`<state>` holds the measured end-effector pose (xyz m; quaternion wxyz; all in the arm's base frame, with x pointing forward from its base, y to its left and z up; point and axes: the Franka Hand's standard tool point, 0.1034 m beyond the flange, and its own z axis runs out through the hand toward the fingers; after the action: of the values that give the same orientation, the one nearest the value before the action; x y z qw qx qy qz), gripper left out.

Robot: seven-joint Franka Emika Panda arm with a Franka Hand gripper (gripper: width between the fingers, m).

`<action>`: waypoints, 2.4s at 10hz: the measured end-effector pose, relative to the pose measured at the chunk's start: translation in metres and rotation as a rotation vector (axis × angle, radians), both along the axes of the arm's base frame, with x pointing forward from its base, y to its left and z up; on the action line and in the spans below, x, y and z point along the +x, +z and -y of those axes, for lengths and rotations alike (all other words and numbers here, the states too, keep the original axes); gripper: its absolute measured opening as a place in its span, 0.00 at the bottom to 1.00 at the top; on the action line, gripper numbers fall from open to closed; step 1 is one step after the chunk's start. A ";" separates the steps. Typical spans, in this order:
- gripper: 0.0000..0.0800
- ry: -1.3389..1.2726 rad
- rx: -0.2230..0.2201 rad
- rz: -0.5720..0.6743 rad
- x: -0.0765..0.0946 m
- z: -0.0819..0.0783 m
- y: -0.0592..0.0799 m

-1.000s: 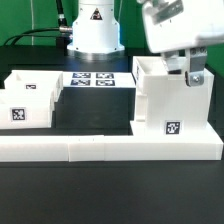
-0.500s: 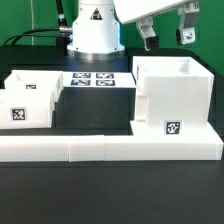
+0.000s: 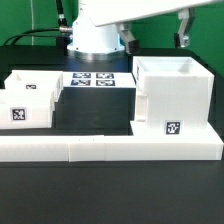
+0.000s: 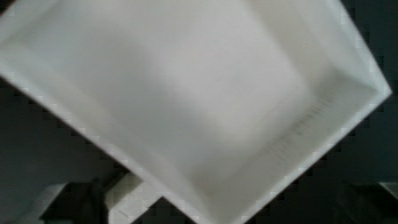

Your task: Assemble drawer

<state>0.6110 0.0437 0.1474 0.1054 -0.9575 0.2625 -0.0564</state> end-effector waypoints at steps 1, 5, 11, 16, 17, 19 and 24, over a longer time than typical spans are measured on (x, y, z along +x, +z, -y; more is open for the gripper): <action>0.81 0.141 -0.030 0.007 -0.003 0.014 0.000; 0.81 0.368 -0.075 0.039 -0.005 0.036 -0.003; 0.81 0.550 -0.189 -0.028 -0.059 0.112 -0.043; 0.81 0.573 -0.192 -0.032 -0.061 0.115 -0.049; 0.81 0.600 -0.190 -0.036 -0.063 0.123 -0.051; 0.81 0.597 -0.196 -0.060 -0.083 0.135 -0.074; 0.81 0.590 -0.221 -0.082 -0.095 0.147 -0.113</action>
Offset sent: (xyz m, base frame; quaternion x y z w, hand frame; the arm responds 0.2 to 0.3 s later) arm 0.0000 0.0000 0.0000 0.0000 0.0000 -0.1296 0.9916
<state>0.5163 -0.1032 0.0346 0.0020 -0.9995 -0.0301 -0.0131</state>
